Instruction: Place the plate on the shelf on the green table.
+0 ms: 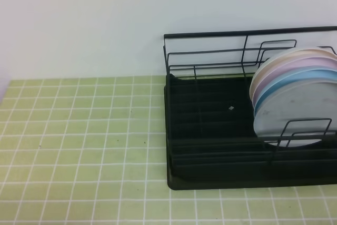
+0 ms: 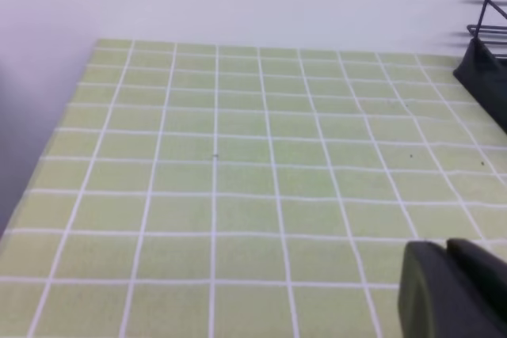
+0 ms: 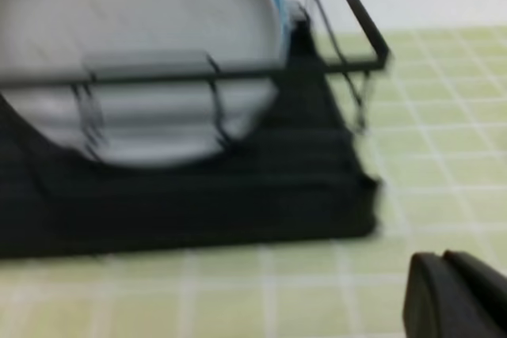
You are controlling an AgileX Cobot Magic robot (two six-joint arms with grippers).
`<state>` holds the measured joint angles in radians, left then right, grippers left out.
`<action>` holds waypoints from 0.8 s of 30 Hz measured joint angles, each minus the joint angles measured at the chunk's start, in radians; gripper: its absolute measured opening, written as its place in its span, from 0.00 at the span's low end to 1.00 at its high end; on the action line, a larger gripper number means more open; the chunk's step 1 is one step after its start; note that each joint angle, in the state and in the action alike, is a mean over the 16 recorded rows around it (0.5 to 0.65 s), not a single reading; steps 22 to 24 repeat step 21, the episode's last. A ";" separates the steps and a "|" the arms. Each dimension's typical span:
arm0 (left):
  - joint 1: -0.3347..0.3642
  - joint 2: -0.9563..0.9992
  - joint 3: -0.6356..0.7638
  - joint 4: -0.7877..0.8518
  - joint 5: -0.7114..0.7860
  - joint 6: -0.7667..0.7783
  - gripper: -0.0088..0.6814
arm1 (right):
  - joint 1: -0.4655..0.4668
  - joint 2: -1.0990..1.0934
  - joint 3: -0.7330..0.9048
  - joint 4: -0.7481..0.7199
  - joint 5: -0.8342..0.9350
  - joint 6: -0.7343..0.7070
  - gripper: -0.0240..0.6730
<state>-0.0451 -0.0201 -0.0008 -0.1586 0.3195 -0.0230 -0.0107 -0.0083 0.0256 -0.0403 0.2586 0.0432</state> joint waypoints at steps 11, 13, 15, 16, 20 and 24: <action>0.000 -0.001 0.000 0.000 0.000 0.000 0.01 | -0.063 -0.021 -0.001 0.005 0.063 -0.042 0.03; 0.000 -0.001 0.000 0.000 0.000 0.000 0.01 | -0.063 -0.020 -0.001 0.008 0.062 -0.040 0.03; 0.000 -0.001 0.000 0.000 0.000 0.000 0.01 | -0.063 -0.020 -0.001 0.008 0.062 -0.039 0.03; 0.000 -0.001 0.000 0.000 0.000 0.000 0.01 | -0.063 -0.020 -0.001 0.008 0.062 -0.039 0.03; 0.000 -0.001 0.000 0.000 0.000 0.000 0.01 | -0.063 -0.020 -0.001 0.008 0.062 -0.038 0.03; 0.000 0.000 0.000 0.000 0.000 0.000 0.01 | -0.063 -0.020 -0.001 0.008 0.062 -0.037 0.03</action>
